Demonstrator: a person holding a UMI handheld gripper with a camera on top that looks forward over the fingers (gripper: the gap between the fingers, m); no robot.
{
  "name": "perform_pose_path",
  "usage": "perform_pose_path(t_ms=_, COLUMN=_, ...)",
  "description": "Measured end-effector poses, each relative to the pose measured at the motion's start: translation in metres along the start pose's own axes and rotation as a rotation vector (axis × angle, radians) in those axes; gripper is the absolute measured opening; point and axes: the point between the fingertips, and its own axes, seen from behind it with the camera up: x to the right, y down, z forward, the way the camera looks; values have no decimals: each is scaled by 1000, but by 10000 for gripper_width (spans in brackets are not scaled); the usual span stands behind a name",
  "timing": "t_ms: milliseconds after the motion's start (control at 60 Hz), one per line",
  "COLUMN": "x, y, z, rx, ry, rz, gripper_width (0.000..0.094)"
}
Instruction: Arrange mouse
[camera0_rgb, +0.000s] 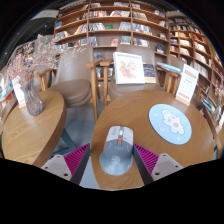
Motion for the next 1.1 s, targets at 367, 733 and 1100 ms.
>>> perform_pose_path(t_ms=367, x=3, y=-16, z=19, rx=-1, ry=12, rz=32, gripper_width=840)
perform_pose_path(t_ms=733, x=12, y=-33, z=4, rx=25, ry=-46, rz=-27, gripper_width=454)
perform_pose_path(t_ms=1100, x=180, y=-129, z=26, rx=132, ry=91, rz=-21, gripper_width=449)
